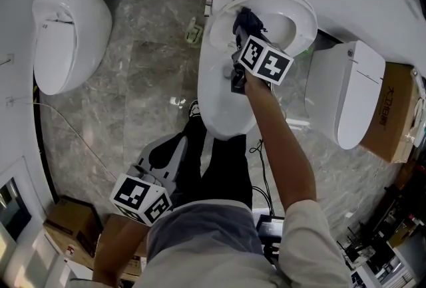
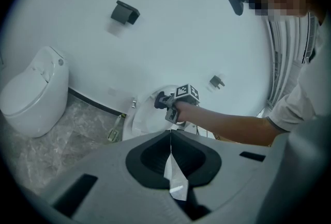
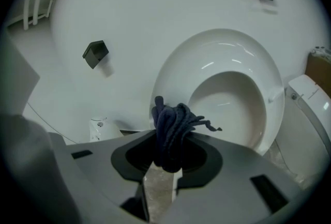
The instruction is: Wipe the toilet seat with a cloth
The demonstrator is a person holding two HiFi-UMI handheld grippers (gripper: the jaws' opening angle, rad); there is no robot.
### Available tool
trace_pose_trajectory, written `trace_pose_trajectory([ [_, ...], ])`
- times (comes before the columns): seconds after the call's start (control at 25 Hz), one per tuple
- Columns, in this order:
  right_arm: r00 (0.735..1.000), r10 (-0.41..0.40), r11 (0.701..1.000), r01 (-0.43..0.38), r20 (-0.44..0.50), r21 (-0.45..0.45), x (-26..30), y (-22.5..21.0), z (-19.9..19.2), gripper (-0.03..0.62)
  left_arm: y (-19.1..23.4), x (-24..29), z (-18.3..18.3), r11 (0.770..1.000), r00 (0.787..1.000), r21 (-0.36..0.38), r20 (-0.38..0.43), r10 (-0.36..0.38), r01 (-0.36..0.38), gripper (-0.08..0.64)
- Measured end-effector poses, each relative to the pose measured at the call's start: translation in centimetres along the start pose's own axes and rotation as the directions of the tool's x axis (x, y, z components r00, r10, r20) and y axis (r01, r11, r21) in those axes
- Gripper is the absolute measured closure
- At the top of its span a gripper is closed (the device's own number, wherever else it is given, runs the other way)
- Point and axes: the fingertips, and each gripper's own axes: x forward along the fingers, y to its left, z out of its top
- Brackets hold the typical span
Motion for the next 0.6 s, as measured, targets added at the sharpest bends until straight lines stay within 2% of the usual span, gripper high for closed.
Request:
trace_pose_trajectory([
  [0.6, 0.999, -0.003, 0.999, 0.005, -0.048, 0.044, 2.8, -0.1, -3.9, 0.489, 1.6, 0.3, -1.0, 0.999, 1.0, -0.032, -0.009, 0.03, -0.031, 0.552],
])
